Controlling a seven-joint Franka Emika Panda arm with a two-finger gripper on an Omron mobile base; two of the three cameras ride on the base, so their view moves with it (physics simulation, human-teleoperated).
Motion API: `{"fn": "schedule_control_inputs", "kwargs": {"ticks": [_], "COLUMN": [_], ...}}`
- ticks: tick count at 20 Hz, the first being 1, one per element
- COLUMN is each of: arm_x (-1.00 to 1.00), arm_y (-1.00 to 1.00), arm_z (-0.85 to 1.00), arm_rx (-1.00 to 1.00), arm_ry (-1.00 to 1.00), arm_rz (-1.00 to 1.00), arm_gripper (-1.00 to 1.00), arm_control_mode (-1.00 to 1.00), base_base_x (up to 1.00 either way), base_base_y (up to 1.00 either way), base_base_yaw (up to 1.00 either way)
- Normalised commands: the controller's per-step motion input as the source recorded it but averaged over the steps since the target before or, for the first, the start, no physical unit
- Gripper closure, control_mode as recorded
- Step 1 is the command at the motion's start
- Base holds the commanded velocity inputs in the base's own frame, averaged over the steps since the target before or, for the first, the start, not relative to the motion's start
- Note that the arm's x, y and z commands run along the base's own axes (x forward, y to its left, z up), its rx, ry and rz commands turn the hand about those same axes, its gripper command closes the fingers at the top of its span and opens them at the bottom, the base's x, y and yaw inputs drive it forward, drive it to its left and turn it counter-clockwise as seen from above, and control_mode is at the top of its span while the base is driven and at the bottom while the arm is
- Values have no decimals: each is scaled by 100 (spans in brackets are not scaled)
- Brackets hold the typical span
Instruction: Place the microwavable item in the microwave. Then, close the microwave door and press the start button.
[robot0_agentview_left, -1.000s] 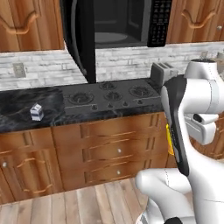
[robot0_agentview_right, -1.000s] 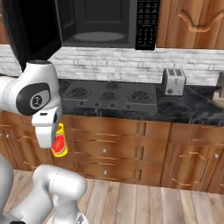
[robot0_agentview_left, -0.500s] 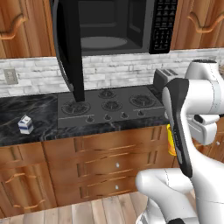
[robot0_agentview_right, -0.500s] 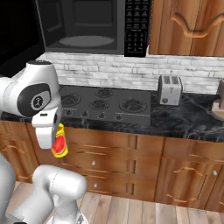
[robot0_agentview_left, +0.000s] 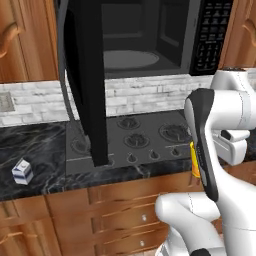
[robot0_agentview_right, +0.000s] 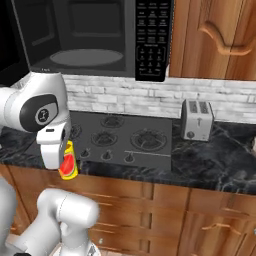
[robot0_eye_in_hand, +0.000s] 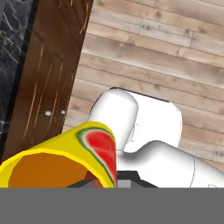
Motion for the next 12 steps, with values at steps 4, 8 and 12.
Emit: {"fn": "schedule_control_inputs", "kwargs": {"ticks": [4, 8, 12], "arm_x": [0, 0, 0], "arm_y": [0, 0, 0], "arm_z": [0, 0, 0], "arm_rx": [0, 0, 0], "arm_ry": [0, 0, 0], "arm_rz": [0, 0, 0], "arm_gripper": [100, 100, 100], "arm_control_mode": [100, 100, 100], "base_base_x": [61, 47, 36], "base_base_y": [0, 0, 0], "base_base_yaw": [0, 0, 0]}}
